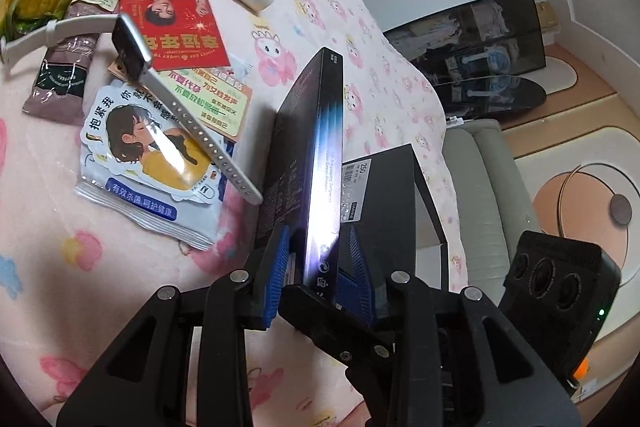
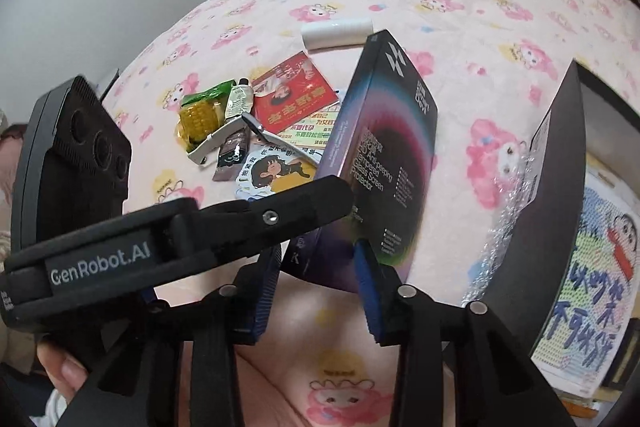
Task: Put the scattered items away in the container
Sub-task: 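Carry the held purple box with the left gripper over the black box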
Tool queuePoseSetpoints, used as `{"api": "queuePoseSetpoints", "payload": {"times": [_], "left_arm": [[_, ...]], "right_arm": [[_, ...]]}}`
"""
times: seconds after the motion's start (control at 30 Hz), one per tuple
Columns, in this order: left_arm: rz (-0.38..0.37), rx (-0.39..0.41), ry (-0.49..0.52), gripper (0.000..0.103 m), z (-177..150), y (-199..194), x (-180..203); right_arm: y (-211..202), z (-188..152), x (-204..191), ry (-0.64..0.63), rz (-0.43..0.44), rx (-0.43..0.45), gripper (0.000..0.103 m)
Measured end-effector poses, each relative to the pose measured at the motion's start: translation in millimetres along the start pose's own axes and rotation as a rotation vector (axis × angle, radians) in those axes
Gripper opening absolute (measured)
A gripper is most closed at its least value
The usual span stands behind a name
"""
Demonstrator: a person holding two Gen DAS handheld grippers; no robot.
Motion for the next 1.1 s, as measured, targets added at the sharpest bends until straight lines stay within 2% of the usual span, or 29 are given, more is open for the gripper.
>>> {"api": "queuePoseSetpoints", "payload": {"times": [0.1,0.27,0.47,0.6,0.77,0.97,1.1], "left_arm": [[-0.041,-0.008,0.012,0.03,-2.8,-2.1,5.8],[-0.027,-0.011,0.025,0.03,-4.8,-1.5,6.8],[-0.025,0.007,-0.045,0.03,-0.3,-5.6,-5.8],[-0.013,0.016,-0.07,0.03,0.5,-6.5,-11.8],[-0.014,-0.031,-0.08,0.03,-5.8,2.9,-10.6],[0.089,-0.064,-0.063,0.03,-14.5,10.2,-17.1],[0.17,-0.106,-0.082,0.03,-21.1,21.1,-28.7]], "right_arm": [[1.4,-0.8,2.2,-0.015,-0.033,-0.005,0.032],[3.6,-1.9,5.7,-0.039,-0.088,-0.014,0.034],[-2.8,-1.3,9.1,-0.039,-0.111,0.032,0.031],[-17.5,-1.6,15.4,0.032,-0.094,0.085,0.026],[-39.9,-12.9,15.1,0.159,0.033,0.136,0.019],[-55.2,-34.8,12.6,0.204,0.062,0.165,0.017],[-53.8,-53.4,16.4,0.221,0.047,0.138,0.016]]}}
Point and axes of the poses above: each gripper's, at about its wrist camera, not at the fingertips, and y roughly the way its jaws point, x to its right, z to its top, the point moved 9 cm from there along y, roughly the way its jaws point, and after that the axes turned 10 degrees about z, right-handed, at the moved point
